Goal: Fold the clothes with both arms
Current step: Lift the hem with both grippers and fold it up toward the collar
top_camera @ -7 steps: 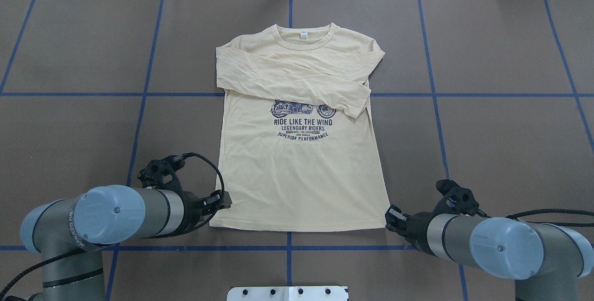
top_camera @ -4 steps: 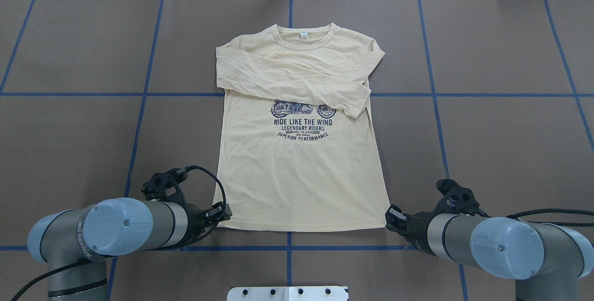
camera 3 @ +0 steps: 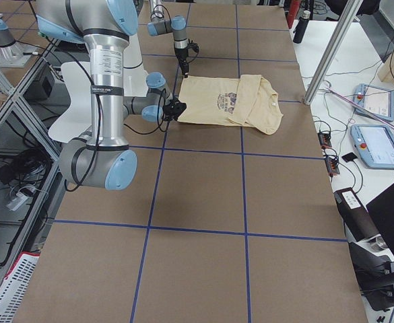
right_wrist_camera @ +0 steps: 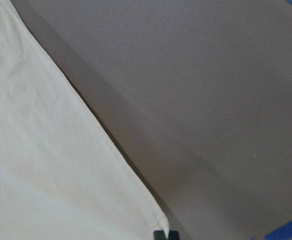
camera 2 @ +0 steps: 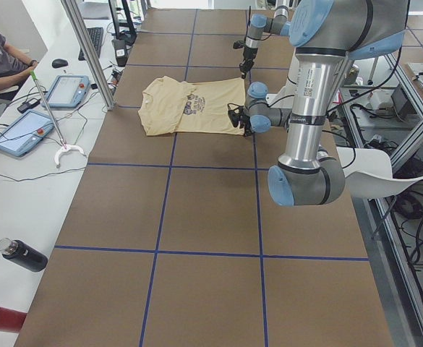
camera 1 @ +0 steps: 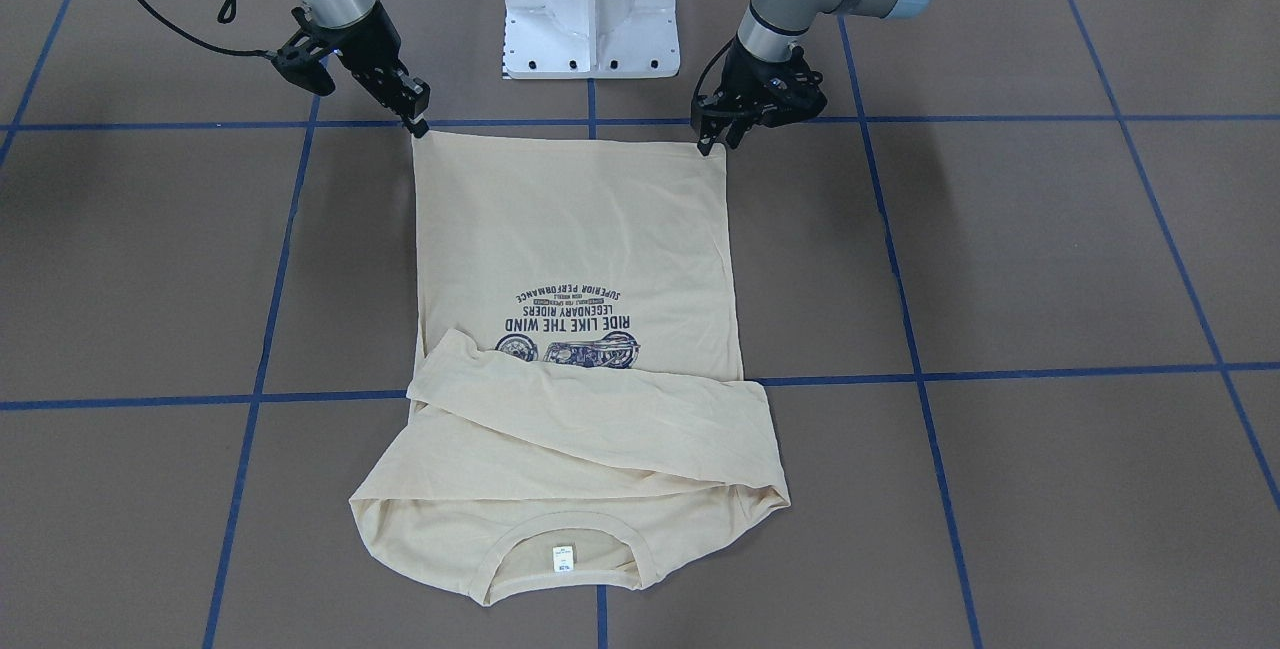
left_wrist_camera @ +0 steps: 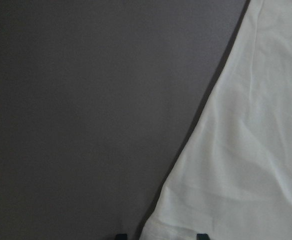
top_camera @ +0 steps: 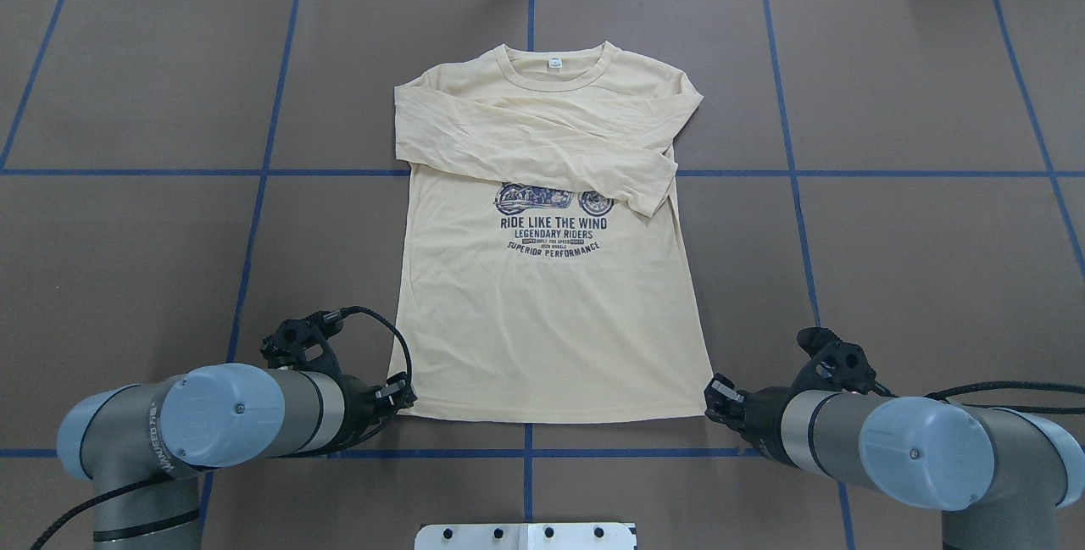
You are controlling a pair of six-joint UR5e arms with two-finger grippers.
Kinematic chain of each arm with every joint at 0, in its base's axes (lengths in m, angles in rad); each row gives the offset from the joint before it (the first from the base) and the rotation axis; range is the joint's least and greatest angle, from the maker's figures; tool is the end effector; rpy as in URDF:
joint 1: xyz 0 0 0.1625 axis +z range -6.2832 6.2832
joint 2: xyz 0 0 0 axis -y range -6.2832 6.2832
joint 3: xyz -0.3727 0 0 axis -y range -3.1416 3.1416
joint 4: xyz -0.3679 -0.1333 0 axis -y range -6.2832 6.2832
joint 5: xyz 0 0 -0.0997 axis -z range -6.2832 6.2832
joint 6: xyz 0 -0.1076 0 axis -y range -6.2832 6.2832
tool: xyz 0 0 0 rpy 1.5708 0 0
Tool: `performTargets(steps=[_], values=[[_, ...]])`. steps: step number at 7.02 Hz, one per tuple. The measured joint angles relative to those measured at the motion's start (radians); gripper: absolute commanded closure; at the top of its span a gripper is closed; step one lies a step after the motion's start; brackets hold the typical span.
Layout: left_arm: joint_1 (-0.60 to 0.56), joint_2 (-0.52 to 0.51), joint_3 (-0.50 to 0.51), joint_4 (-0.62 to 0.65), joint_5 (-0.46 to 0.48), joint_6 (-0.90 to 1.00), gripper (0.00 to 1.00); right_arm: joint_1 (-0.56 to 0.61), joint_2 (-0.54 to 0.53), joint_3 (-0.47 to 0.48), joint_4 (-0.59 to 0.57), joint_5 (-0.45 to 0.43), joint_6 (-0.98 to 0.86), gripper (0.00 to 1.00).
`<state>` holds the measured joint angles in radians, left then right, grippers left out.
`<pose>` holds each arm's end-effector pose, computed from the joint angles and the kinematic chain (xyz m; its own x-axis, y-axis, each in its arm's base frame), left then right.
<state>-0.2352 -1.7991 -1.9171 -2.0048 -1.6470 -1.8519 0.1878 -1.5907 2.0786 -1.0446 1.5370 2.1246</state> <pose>0.4931 -0.2468 0.2984 0.4509 -0.3925 -0.8016 0.3069 0.9115 -0.2737 -0.4279 -0.2207 0.3348 0.3286 0.5975 0.7315 -0.4557 0.7787 -0.4313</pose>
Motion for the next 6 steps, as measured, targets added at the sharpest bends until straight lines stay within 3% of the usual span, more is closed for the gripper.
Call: performTargets(steps=[1, 6], values=[[0.002, 0.0, 0.001, 0.0, -0.001, -0.001, 1.0, 0.0, 0.0, 0.0, 0.0, 0.0, 0.0, 1.0], [0.0, 0.015, -0.057, 0.006, -0.012, 0.004, 1.0, 0.002, -0.001, 0.005, 0.0, 0.0, 0.0, 1.0]])
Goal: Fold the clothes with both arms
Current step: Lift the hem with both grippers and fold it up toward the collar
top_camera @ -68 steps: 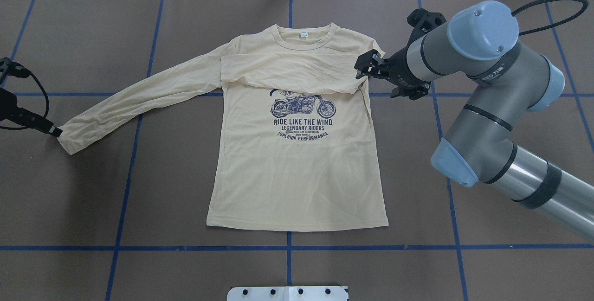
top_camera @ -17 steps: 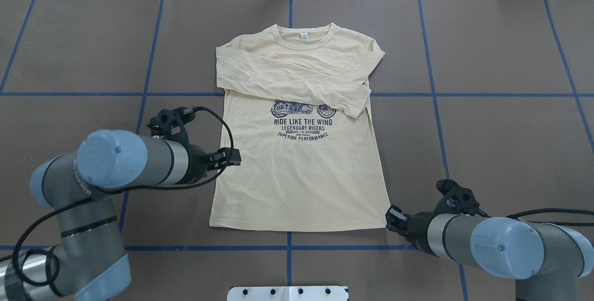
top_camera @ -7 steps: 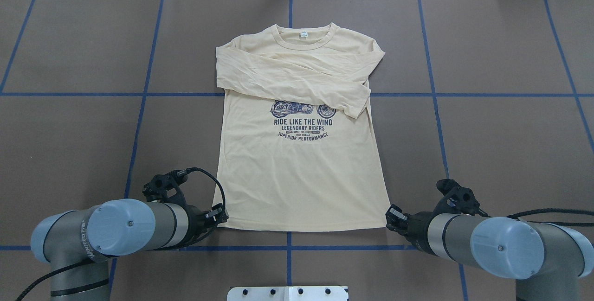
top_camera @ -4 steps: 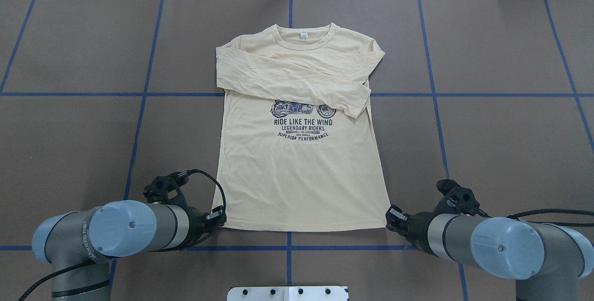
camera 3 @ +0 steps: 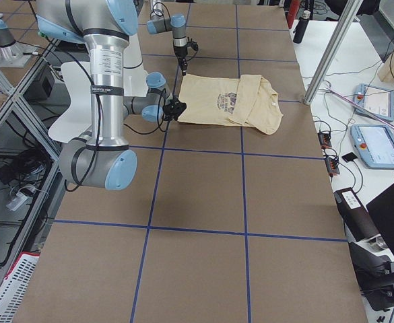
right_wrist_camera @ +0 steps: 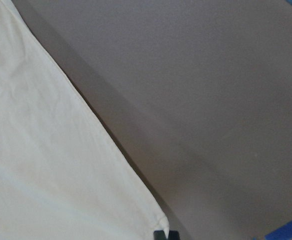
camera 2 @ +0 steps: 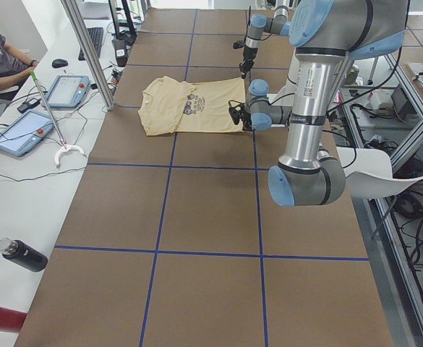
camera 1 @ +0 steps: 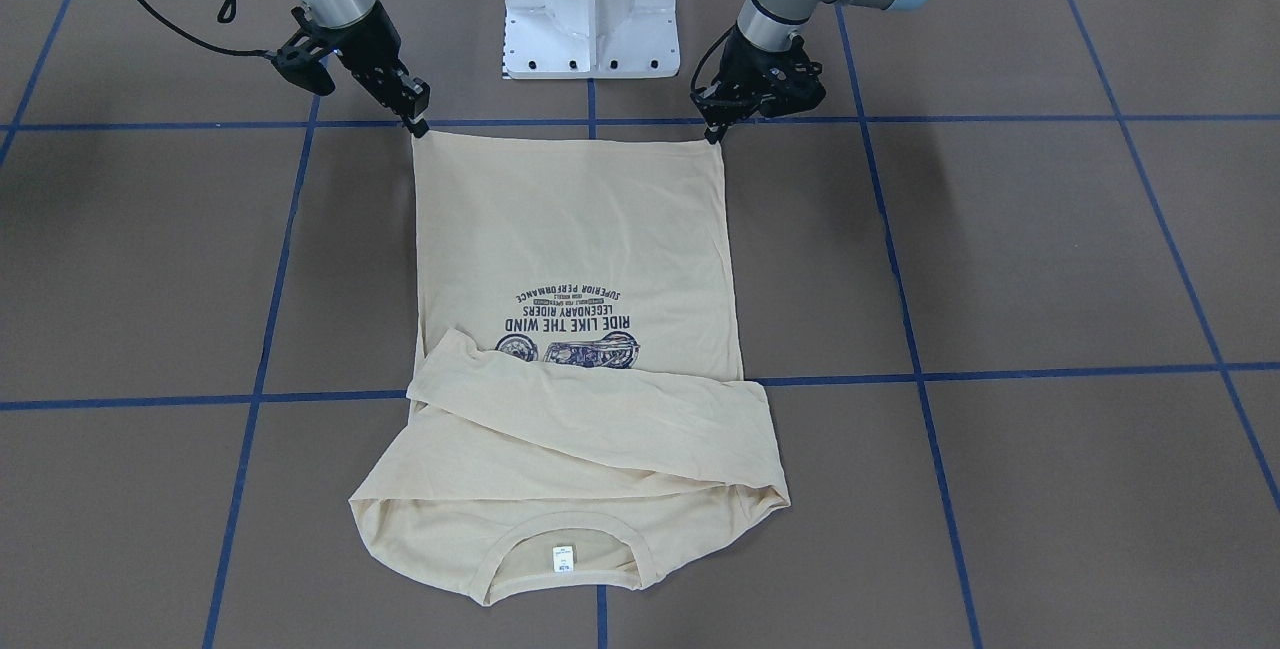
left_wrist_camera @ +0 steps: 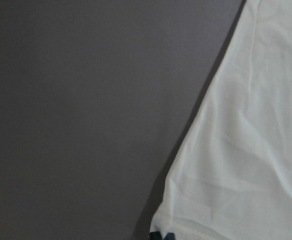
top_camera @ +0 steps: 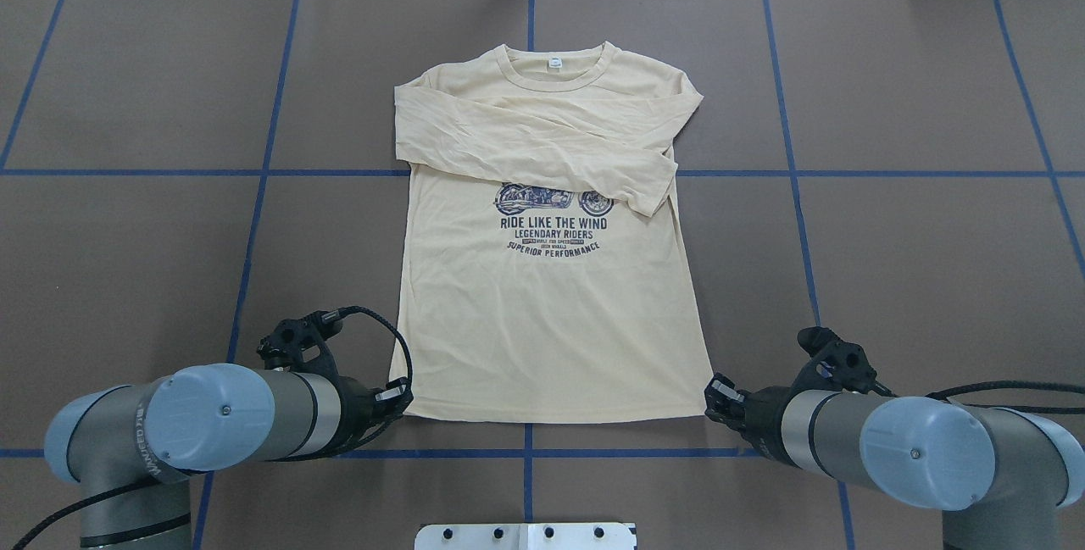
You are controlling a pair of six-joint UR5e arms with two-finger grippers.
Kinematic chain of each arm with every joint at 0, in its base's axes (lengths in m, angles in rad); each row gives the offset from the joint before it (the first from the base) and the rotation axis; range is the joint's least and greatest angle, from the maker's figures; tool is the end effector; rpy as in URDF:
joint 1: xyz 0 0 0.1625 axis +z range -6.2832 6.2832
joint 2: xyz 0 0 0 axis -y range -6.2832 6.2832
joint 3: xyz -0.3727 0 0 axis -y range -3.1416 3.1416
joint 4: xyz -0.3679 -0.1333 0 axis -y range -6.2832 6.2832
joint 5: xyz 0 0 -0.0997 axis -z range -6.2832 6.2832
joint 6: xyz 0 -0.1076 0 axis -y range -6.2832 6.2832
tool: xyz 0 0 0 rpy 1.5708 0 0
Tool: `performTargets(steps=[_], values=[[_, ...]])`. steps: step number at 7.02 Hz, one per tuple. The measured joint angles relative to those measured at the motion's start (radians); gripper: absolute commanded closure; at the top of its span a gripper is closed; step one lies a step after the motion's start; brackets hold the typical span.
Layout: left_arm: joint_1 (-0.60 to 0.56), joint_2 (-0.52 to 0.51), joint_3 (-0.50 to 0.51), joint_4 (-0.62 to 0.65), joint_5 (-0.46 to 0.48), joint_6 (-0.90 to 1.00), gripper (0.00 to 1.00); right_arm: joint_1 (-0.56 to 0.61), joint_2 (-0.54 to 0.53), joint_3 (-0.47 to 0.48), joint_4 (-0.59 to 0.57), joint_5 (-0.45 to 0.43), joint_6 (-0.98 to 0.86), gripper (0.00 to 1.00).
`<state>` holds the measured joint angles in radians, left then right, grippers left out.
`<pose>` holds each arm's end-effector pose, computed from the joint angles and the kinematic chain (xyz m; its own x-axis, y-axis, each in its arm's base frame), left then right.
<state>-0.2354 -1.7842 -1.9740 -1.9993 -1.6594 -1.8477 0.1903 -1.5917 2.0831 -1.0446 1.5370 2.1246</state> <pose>0.4786 -0.2421 0.2815 0.4262 -0.3823 -0.8199 0.2853 0.9169 -0.2792 -0.4262 -0.2216 0.3332 0.3245 0.5978 0.7330 -0.4561 0.7778 -0.4324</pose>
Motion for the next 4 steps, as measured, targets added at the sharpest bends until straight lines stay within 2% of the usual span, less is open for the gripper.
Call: performTargets(steps=[2, 4], values=[[0.016, 0.045, -0.089, 0.004, -0.012, -0.005, 1.0, -0.003, -0.029, 0.044, 0.0, 0.0, 0.0, 1.0], [0.084, 0.063, -0.166, 0.017, -0.029, -0.064, 1.0, -0.032, -0.104, 0.134, 0.0, 0.014, 0.009, 1.0]])
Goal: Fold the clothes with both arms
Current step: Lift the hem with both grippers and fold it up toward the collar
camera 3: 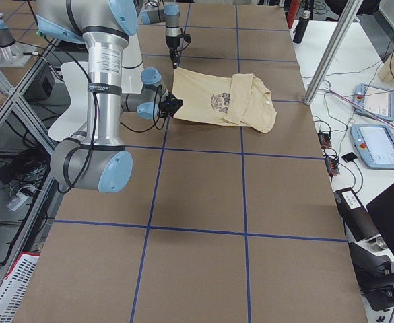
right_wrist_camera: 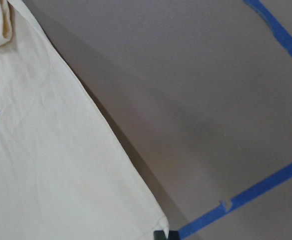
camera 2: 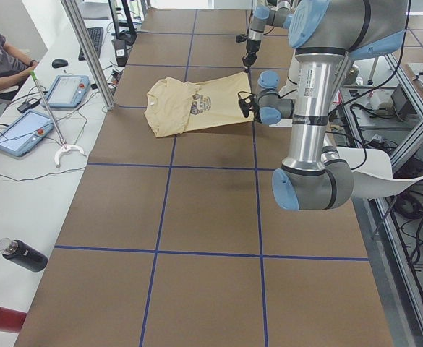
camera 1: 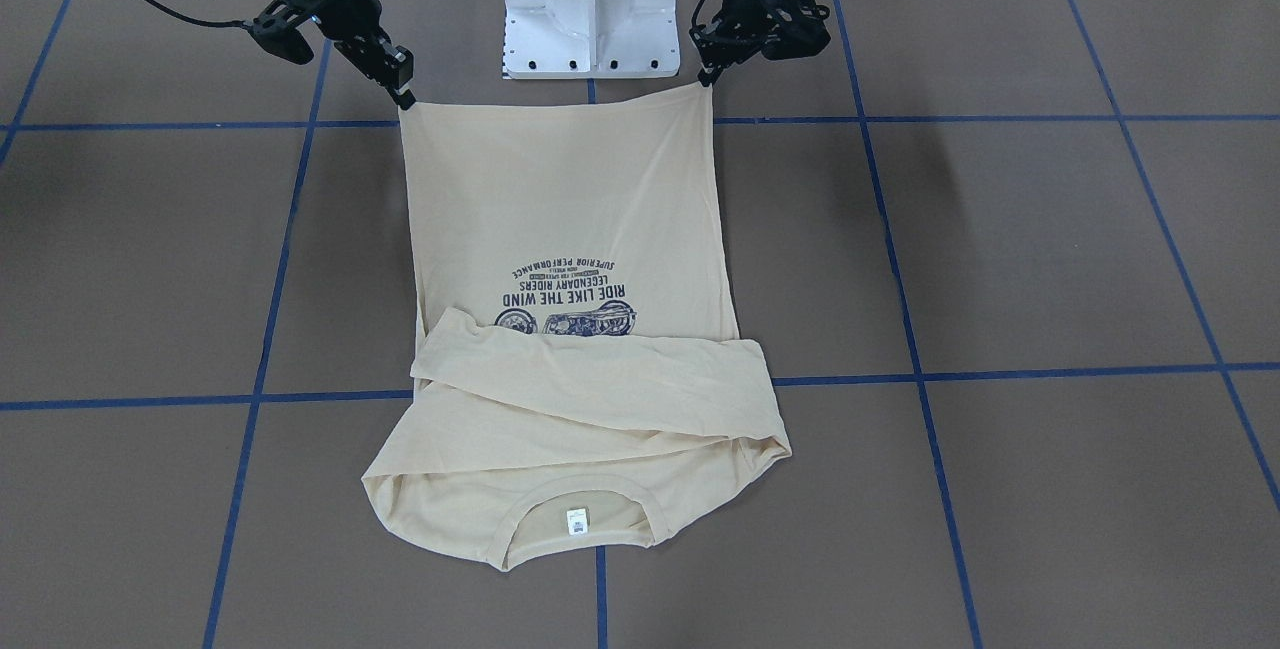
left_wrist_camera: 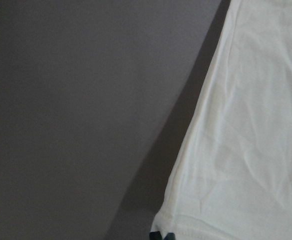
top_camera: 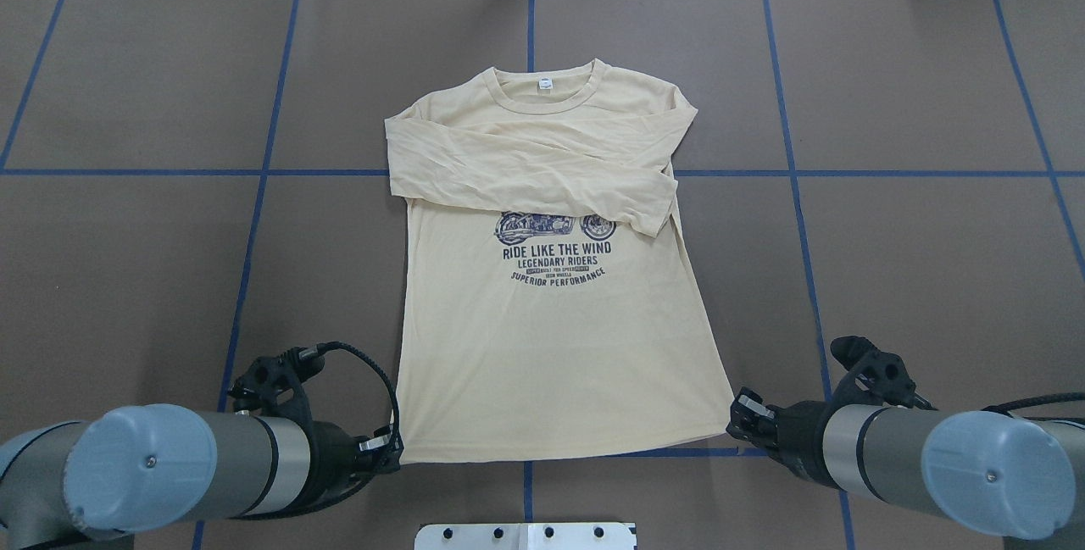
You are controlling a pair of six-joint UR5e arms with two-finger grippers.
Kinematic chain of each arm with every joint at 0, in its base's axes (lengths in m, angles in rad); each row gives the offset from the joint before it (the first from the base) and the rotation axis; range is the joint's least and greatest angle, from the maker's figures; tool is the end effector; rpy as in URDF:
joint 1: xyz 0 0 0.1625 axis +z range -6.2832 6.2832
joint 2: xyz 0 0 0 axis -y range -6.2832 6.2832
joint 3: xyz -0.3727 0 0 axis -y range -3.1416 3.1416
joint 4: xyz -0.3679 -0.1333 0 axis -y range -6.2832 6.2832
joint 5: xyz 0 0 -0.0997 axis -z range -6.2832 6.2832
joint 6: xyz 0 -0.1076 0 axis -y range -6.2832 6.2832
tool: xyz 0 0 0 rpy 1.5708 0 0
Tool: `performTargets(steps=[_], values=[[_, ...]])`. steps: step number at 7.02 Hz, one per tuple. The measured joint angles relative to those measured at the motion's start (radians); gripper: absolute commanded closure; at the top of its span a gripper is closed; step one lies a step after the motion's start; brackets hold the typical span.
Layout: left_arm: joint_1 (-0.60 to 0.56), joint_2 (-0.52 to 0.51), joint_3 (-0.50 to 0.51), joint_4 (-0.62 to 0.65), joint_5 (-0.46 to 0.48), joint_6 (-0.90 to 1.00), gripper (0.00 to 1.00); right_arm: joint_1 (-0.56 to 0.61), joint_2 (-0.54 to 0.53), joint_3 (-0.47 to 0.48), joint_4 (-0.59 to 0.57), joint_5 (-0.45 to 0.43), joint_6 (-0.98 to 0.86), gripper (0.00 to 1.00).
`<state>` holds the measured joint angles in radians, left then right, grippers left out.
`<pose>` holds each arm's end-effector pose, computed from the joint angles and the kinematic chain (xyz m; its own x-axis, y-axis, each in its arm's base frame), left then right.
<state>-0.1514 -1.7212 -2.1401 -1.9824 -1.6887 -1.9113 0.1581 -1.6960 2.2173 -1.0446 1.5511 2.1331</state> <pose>0.4480 -0.1904 0.2437 0.3816 -0.3937 -0.8363 0.1825 0.9190 -0.3494 -0.3890 -0.1991 0.3165 0.3246 0.5915 0.7381 -0.4105 0.7911 -0.4535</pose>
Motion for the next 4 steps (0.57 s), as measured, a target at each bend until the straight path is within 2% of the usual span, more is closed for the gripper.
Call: performTargets(steps=[4], values=[[0.072, 0.005, -0.113, 0.06, -0.002, -0.094, 1.0, -0.013, -0.055, 0.115, 0.0, 0.102, 0.048, 1.0]])
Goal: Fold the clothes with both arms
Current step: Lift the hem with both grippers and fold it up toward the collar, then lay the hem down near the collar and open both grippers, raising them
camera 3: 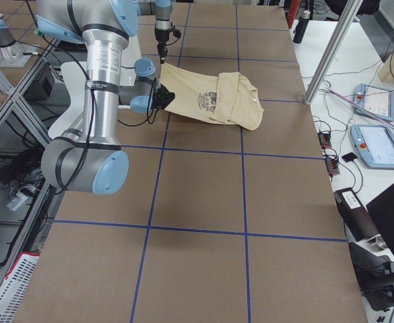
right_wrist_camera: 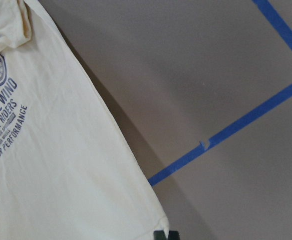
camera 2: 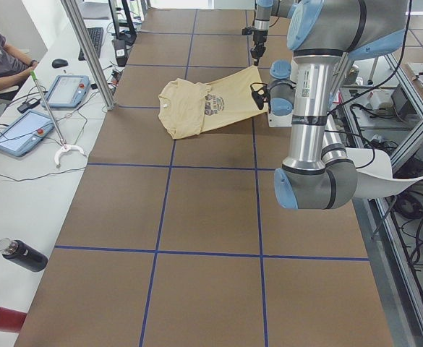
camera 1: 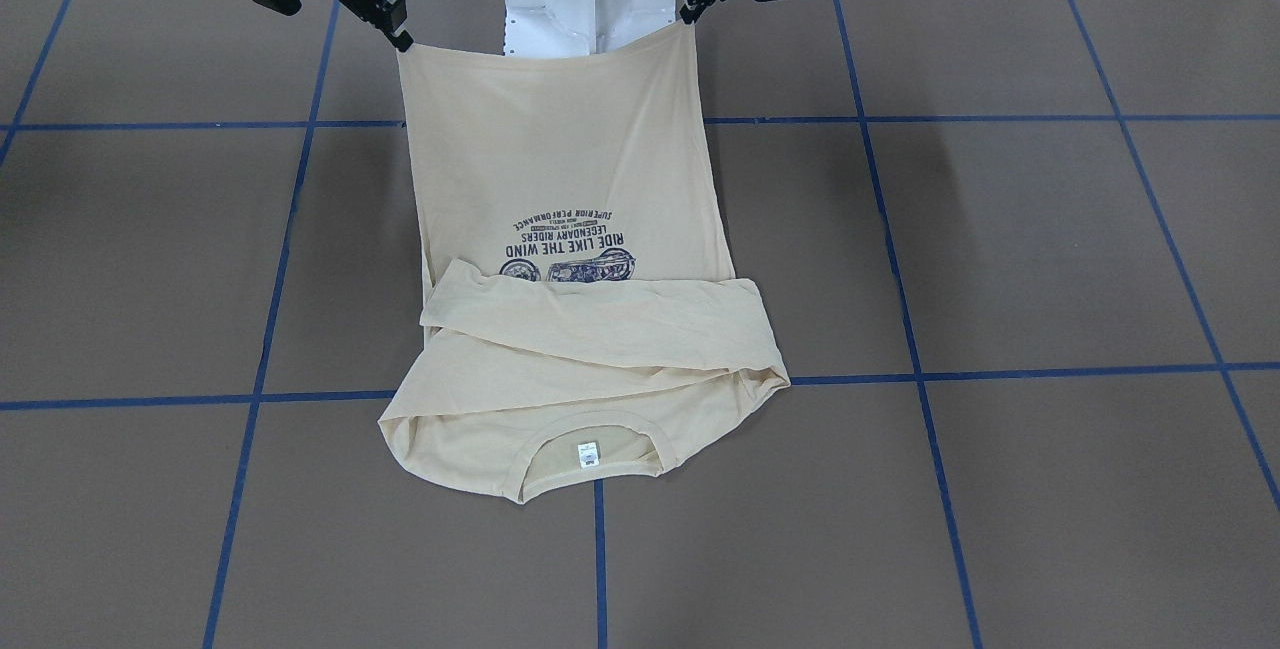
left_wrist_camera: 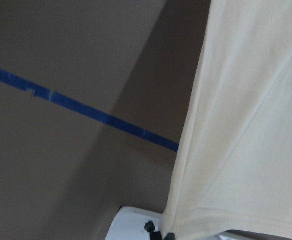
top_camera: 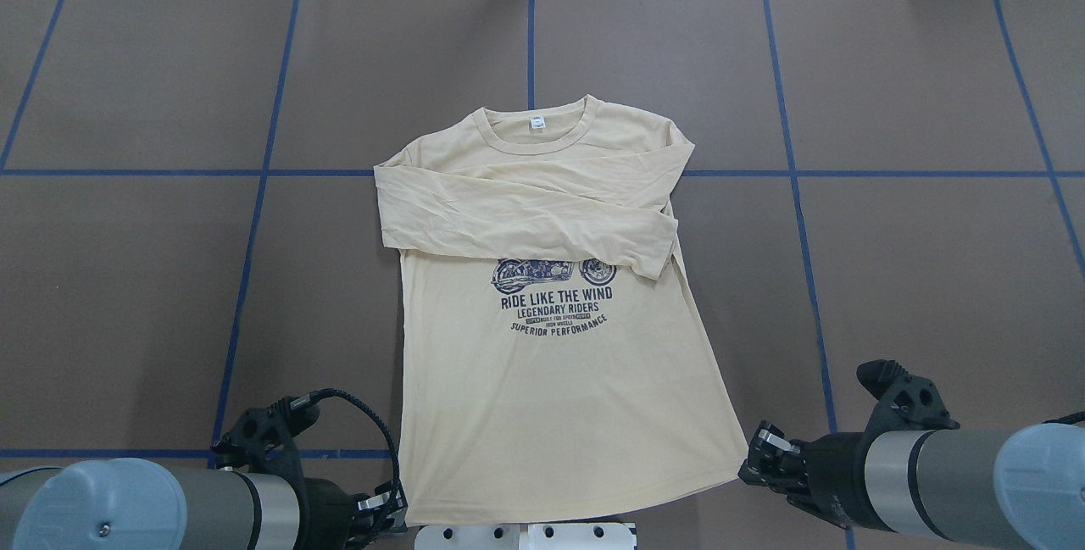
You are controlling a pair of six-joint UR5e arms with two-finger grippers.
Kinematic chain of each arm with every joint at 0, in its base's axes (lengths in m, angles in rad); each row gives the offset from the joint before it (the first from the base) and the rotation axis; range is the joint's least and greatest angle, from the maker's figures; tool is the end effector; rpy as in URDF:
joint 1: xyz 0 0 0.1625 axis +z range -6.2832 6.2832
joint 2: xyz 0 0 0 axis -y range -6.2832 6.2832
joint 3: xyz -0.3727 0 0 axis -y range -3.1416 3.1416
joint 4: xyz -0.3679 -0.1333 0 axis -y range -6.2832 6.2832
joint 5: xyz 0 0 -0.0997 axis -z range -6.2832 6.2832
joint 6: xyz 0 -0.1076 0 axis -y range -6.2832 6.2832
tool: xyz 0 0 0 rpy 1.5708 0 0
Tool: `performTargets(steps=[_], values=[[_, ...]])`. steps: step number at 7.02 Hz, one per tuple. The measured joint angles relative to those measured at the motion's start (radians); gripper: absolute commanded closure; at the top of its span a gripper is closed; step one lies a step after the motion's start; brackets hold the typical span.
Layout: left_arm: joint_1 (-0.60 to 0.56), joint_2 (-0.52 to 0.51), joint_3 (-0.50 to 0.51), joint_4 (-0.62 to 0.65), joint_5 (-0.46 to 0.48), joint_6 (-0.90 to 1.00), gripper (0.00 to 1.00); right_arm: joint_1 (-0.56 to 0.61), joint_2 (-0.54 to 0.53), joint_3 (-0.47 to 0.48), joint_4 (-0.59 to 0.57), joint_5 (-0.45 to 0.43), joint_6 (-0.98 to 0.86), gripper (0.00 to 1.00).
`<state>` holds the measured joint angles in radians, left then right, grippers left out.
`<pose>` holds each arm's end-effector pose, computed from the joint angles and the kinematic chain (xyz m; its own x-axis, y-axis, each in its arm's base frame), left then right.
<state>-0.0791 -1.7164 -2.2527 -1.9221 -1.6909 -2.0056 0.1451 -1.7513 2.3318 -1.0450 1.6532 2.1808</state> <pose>0.4290 -0.1548 0.2091 0.3588 -0.4480 -0.8189 0.1315 0.8928 -0.4308 -0.3593 -0.1783 0.2863 0.3225 0.6241 0.7117 -0.3124 0.7799 -0.5424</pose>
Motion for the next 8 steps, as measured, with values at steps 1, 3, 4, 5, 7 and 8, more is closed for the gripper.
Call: performTargets(steps=[1, 3, 4, 5, 7, 8], values=[[-0.015, -0.001, -0.017, 0.002, -0.003, 0.012, 1.0, 0.034, 0.0, 0.003, -0.006, 0.014, 0.0, 1.0], [-0.143, -0.037, 0.001, 0.003, -0.011, 0.14, 1.0, 0.223, 0.139, -0.069, -0.154, 0.115, -0.133, 1.0], [-0.238, -0.081, 0.063, 0.004, -0.034, 0.209, 1.0, 0.336, 0.29, -0.148, -0.295, 0.186, -0.246, 1.0], [-0.335, -0.138, 0.157, 0.001, -0.067, 0.274, 1.0, 0.444, 0.425, -0.237, -0.41, 0.24, -0.362, 1.0], [-0.489, -0.214, 0.304, -0.011, -0.097, 0.385, 1.0, 0.582, 0.578, -0.406, -0.482, 0.28, -0.513, 1.0], [-0.539, -0.234, 0.353, -0.022, -0.102, 0.423, 1.0, 0.615, 0.655, -0.507, -0.485, 0.281, -0.541, 1.0]])
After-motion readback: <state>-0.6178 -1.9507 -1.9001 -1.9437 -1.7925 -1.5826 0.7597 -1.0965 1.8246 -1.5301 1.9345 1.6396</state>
